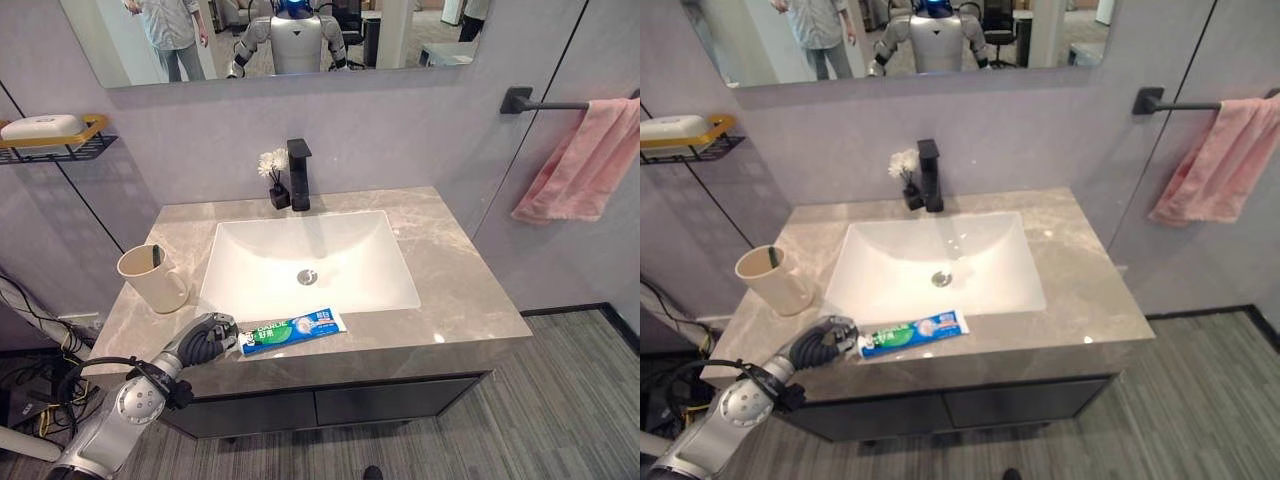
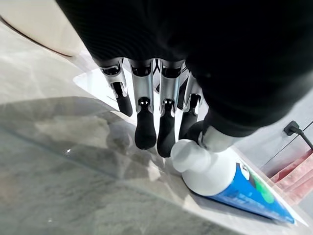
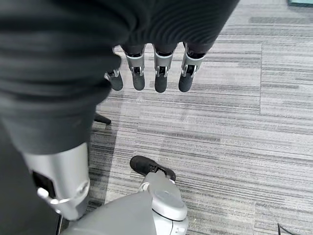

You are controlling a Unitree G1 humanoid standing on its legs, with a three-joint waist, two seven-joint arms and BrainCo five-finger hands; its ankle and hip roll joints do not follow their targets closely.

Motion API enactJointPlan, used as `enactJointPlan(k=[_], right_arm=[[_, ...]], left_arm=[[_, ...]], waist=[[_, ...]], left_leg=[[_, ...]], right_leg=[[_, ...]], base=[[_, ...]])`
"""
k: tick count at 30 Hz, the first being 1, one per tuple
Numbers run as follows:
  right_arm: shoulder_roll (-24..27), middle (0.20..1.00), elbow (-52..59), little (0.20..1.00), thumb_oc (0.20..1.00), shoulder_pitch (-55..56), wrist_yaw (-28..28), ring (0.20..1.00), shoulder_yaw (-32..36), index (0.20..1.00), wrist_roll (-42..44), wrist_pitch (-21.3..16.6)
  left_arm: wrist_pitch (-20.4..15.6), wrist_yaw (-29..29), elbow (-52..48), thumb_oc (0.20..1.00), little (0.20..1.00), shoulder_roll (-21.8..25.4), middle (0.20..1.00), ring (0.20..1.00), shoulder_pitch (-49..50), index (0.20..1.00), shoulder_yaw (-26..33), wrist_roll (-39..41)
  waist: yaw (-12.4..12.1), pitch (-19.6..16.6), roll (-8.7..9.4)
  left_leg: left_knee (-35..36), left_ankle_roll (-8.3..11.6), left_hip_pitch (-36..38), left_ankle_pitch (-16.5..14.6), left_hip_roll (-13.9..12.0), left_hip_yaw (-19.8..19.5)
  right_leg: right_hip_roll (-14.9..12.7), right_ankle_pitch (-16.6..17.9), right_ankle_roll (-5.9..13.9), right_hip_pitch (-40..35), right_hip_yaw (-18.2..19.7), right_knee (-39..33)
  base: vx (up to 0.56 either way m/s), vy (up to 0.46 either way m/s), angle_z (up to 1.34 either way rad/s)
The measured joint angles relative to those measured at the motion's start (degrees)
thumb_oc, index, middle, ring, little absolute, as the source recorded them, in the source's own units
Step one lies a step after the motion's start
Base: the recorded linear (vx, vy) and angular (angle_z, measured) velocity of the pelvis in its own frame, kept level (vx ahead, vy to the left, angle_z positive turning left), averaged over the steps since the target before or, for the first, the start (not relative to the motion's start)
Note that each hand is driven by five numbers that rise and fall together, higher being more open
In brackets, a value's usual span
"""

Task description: Put brush and paste in cup on sink, flatten towel.

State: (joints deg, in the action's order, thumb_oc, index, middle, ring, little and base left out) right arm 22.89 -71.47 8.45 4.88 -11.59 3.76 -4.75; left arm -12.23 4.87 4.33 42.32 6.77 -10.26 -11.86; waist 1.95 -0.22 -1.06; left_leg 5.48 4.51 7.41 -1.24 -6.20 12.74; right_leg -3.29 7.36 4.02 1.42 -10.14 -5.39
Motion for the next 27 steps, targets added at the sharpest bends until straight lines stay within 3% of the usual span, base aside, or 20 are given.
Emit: enactJointPlan(k=[7, 23, 27], right_arm=[[-0.13, 1.0, 0.14, 1.0, 1.0, -0.92, -0.71, 1.0, 0.0, 1.0, 0.04, 0.0], [-1.52, 1.0, -0.74, 1.0, 1.0, -1.04, -1.23, 1.0, 0.01, 1.0, 0.08, 0.02], [-1.56, 1.0, -1.62, 1.0, 1.0, -1.08, -2.24, 1.0, -0.01, 1.0, 0.06, 0.04]], left_arm=[[-0.09, -2.44, -1.5, 0.2, 0.2, 0.53, 0.2, 0.2, 0.11, 0.2, 0.21, -4.49], [-0.06, -8.96, -1.83, 0.2, 0.2, -0.1, 0.2, 0.2, 0.07, 0.2, 0.97, -7.28], [-0.07, -11.38, -3.07, 0.2, 0.2, -0.1, 0.2, 0.2, -0.09, 0.2, 3.61, -7.3]], waist=[[0.39, 0.17, 1.2], [0.6, 0.45, 0.72], [0.62, 0.45, 0.7]], left_leg=[[0.01, 0.05, 0.61, 0.01, -0.32, 0.19], [0.01, 0.1, 1.6, -0.07, -0.32, 0.52], [0.01, 0.11, 1.59, -0.06, -0.38, 0.5]], right_leg=[[0.31, -0.03, -0.06, -0.45, 0.22, 0.0], [0.39, -0.03, -0.17, -1.32, 0.58, 0.0], [0.43, -0.01, -0.18, -1.33, 0.59, 0.0]], base=[[0.0, 0.0, 0.0], [0.0, 0.0, 0.0], [0.0, 0.0, 0.0]])
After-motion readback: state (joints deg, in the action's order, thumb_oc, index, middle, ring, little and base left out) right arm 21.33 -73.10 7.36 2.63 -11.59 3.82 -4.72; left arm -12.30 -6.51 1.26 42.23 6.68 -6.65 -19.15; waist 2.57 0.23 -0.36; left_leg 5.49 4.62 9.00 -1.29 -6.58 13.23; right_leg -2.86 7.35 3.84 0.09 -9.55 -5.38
